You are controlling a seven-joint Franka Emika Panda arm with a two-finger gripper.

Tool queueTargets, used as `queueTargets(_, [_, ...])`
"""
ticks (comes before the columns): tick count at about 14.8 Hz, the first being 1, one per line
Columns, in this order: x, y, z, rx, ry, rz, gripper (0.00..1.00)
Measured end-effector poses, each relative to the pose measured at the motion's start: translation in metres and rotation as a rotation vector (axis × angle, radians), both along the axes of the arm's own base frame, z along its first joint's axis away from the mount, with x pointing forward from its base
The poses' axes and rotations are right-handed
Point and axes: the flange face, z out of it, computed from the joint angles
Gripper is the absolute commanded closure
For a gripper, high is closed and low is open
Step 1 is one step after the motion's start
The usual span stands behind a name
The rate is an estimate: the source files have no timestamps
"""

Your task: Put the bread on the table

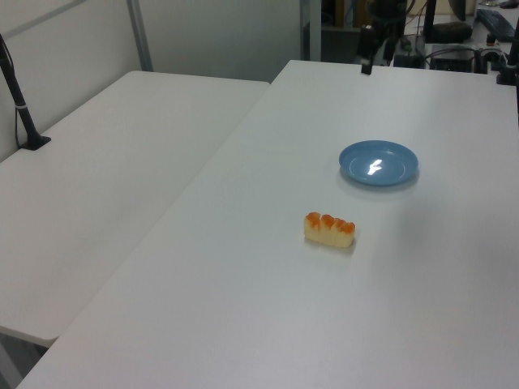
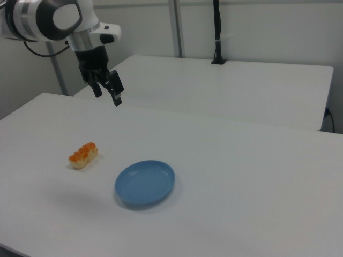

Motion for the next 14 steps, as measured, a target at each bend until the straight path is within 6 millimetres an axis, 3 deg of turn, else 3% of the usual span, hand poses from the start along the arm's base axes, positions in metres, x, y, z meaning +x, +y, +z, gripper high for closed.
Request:
queueTargets(5, [-0.025,-0.053,0.027,-0.012,0.053,0.203,0.00])
queueTargets(14, [-0.024,-0.053,0.027,-0.015,0.055,0.242,0.00])
